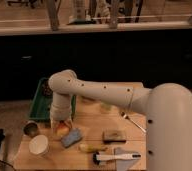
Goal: Place apple in paper cup
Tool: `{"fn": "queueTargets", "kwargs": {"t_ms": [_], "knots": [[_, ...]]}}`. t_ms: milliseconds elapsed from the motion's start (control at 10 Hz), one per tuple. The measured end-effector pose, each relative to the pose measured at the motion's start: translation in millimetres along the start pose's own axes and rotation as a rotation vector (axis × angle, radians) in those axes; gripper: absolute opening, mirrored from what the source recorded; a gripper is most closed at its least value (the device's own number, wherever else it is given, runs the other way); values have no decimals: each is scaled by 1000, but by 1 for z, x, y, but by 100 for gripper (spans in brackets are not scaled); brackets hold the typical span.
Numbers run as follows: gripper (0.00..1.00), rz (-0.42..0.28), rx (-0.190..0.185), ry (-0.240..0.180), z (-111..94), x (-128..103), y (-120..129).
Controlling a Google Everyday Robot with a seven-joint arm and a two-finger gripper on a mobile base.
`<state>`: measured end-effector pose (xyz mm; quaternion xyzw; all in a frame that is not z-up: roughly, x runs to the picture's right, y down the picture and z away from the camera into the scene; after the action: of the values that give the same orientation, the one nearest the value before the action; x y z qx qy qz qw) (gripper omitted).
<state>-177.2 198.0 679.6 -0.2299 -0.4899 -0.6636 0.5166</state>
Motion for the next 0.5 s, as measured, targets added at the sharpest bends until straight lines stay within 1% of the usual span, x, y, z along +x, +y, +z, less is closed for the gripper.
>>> {"fn": "queueTargets", "kwargs": {"t_ms": [500], "knots": [[0,-67,-42,-25,8,9,-33]]}}
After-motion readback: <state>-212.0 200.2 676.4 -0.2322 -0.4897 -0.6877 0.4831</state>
